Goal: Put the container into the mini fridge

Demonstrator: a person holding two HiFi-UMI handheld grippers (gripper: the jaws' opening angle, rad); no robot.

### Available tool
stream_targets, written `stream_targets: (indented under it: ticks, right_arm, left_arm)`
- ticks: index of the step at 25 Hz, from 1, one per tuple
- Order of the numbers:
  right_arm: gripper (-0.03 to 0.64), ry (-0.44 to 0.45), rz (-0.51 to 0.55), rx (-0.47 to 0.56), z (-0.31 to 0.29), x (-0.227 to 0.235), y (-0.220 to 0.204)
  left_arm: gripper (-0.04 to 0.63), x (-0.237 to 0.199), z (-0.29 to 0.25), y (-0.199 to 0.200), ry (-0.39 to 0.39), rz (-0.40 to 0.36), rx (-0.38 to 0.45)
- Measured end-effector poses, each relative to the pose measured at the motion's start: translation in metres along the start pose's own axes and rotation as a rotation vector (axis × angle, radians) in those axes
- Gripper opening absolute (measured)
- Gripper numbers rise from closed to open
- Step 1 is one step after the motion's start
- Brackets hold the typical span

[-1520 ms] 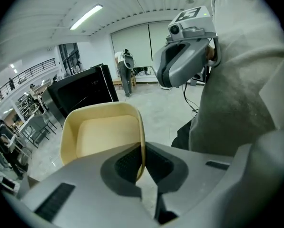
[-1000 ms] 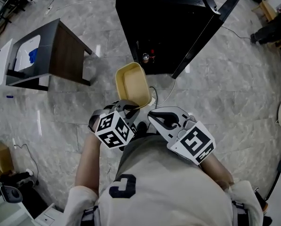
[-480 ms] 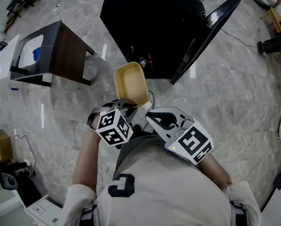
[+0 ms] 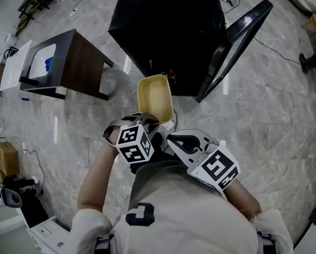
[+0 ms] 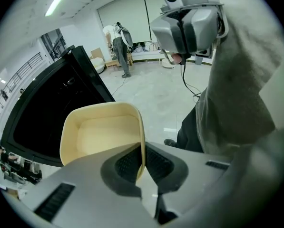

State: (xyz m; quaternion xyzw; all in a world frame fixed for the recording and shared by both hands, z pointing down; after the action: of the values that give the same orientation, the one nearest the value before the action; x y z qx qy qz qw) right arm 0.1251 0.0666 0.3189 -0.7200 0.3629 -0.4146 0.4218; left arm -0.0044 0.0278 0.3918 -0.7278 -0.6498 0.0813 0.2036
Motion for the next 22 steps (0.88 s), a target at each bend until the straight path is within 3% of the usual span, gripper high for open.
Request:
stream_targets:
  ticks: [5,11,19,22]
  right_arm:
    - [0.032,-0.032,-0.022,-0.019,0.003,0.010,-0.006]
    - [0.032,-0.071,-0.030,-0.053,-0.006,0.019,-0.007]
    - [0.032,-0.126,-0.057,-0.136,-0.045,0.029,0.001]
    - [0.032,-0.154,-0.067,-0.164,-0.067,0.032,0.008]
  left_arm:
    - [0.051,-0.014,-0.018,-0.001,-0.010,-0.050,-0.018]
    - [0.051,-0.038,-0.055,-0.024,0.023,-0.168,-0.069]
    - [0.051,-0.083,-0.094,-0.064,0.065,-0.221,-0.094]
    - [0.052,-0.102,-0.100,-0.076,0.049,-0.222,-0.067]
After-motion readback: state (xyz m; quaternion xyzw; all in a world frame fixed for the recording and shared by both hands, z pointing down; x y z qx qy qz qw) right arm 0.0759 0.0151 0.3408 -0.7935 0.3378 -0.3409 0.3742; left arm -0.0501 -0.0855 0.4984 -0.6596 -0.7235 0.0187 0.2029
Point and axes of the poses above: the fingertips, and each gripper's own axes: z backward along the fingers, x to its right, y out of its top, the point moved 8 cm from there along z, backward along the fingers, and after that the axes turned 3 degrees about x, right-handed, at the moved point
